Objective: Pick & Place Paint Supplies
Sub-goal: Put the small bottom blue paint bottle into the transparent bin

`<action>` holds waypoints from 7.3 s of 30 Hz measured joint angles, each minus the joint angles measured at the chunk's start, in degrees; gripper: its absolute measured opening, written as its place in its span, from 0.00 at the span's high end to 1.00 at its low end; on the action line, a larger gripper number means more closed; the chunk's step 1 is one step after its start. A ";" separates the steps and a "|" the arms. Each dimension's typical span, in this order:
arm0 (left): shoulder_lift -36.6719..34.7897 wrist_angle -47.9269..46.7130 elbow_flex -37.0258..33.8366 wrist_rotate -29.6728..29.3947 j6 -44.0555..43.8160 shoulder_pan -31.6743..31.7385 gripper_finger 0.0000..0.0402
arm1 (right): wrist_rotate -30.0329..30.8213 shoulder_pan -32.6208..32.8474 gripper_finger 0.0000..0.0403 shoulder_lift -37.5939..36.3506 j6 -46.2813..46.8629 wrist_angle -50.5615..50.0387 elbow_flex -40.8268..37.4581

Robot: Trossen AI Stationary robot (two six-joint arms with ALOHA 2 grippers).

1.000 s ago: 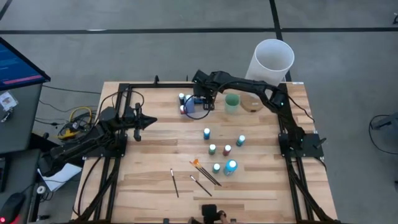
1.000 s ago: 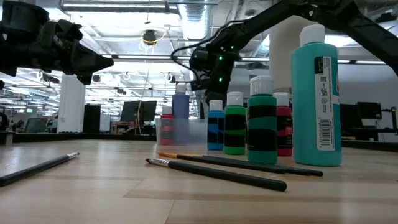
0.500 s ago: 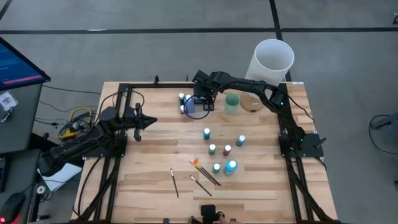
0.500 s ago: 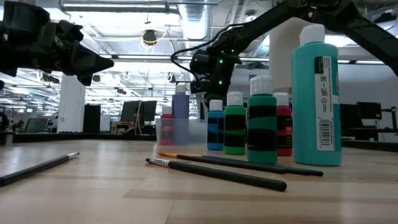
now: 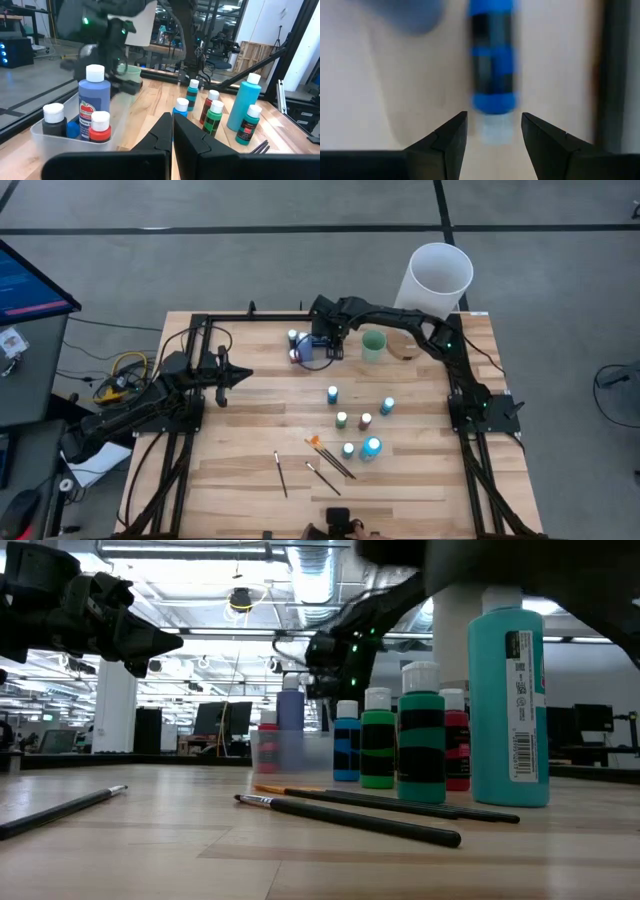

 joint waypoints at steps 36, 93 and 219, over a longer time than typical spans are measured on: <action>0.81 0.22 0.00 0.02 -0.20 -0.02 1.00 | 2.00 1.66 0.76 1.08 -1.18 -0.89 1.63; 0.81 0.17 0.00 0.01 -0.24 0.00 1.00 | -0.31 1.31 0.70 2.79 -0.41 -1.21 3.80; 1.18 0.25 -0.02 -3.69 -2.10 -0.02 0.97 | 20.78 7.13 0.76 0.29 2.15 -34.83 26.01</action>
